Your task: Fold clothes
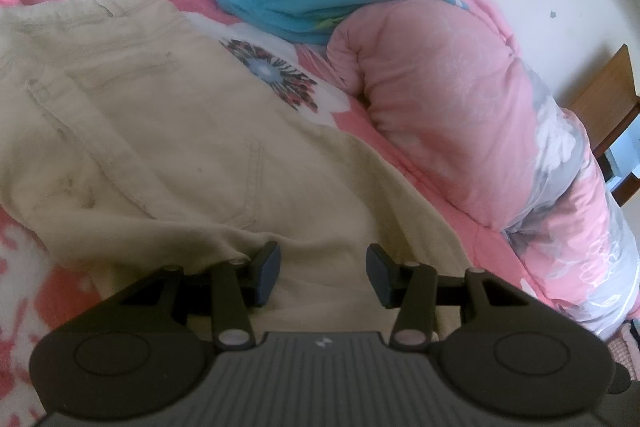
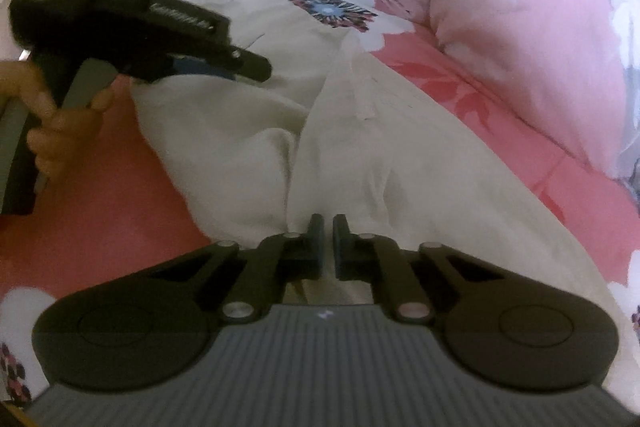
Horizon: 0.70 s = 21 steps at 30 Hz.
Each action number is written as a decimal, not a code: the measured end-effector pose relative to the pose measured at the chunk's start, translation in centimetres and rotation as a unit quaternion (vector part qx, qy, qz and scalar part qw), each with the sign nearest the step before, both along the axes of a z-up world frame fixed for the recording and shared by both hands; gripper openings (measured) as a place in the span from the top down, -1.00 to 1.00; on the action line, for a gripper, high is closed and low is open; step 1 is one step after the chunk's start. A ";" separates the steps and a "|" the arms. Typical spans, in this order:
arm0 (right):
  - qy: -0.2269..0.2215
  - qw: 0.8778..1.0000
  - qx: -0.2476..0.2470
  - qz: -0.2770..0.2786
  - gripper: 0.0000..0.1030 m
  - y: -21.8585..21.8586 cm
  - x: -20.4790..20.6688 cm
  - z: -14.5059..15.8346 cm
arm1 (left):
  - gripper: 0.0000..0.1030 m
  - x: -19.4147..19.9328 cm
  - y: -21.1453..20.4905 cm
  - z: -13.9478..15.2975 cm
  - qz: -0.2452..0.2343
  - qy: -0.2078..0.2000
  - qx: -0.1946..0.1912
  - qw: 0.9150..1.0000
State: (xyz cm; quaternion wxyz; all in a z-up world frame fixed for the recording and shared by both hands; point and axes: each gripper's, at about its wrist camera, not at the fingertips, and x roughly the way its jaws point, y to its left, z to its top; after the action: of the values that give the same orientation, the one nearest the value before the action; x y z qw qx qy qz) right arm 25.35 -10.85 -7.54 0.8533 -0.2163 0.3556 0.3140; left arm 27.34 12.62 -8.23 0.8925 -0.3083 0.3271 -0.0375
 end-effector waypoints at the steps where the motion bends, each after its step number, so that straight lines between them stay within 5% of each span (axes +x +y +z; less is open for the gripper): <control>1: -0.005 1.000 -0.004 0.000 0.91 0.0 -0.1 0.1 | 0.05 0.0 0.0 0.0 0.000 0.000 -0.001 1.000; 4: -0.012 1.000 -0.008 0.002 0.77 -0.1 0.3 0.3 | 0.05 0.1 0.1 0.0 -0.001 0.001 -0.005 1.000; 8: -0.002 1.000 -0.007 -0.014 -0.05 -1.0 2.0 0.2 | 0.05 0.1 0.3 0.0 -0.001 0.002 -0.009 1.000; 9: 0.013 1.000 0.003 -0.020 -0.09 -1.5 2.7 0.1 | 0.05 0.1 0.3 0.0 -0.001 0.002 -0.010 1.000; 12: 0.097 0.992 0.062 -0.049 -0.09 -3.3 4.8 -0.4 | 0.05 0.1 0.3 0.1 -0.001 0.003 -0.010 1.000; 15: 0.135 0.984 0.100 -0.067 0.14 -4.4 5.3 -0.8 | 0.05 0.1 0.3 0.1 0.000 0.003 -0.010 1.000; 19: 0.055 0.996 0.044 -0.052 0.84 -2.2 1.9 0.4 | 0.05 0.0 0.3 0.1 0.001 0.002 -0.007 1.000; 21: 0.014 0.999 0.018 -0.047 0.86 -1.1 0.2 0.7 | 0.05 0.0 0.3 0.1 0.000 0.002 -0.006 1.000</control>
State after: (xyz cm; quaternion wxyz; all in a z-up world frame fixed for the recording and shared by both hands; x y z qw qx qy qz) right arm 25.56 -11.99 -6.82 0.8658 -0.1797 0.3713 0.2833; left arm 27.31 12.92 -8.12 0.8899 -0.3142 0.3284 -0.0386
